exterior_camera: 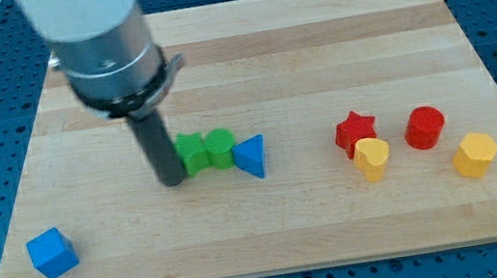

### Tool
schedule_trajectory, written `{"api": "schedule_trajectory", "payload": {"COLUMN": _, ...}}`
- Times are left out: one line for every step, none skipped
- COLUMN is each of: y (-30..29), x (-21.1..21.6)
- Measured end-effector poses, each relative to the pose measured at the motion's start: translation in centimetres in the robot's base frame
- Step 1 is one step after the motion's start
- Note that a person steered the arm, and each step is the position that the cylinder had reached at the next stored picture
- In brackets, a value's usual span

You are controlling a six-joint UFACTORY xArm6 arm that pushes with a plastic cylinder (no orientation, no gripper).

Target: Push the triangle into the cube

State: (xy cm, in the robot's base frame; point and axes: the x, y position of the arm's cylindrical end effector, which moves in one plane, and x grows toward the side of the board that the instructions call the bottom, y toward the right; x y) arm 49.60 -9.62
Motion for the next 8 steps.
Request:
{"api": "schedule_trajectory", "payload": {"y": 4.1, "x": -1.6}}
{"api": "schedule_trajectory", "payload": {"y": 8.1, "x": -3.3}}
{"api": "schedule_trajectory", "payload": {"y": 12.5, "x": -4.5}}
{"api": "schedule_trajectory", "payload": {"y": 12.7, "x": -3.0}}
{"api": "schedule_trajectory", "payload": {"y": 11.3, "x": -1.0}}
{"api": "schedule_trajectory", "payload": {"y": 8.4, "x": 1.4}}
{"api": "schedule_trajectory", "payload": {"y": -0.4, "x": 2.2}}
{"api": "schedule_trajectory", "payload": {"y": -5.2, "x": 2.2}}
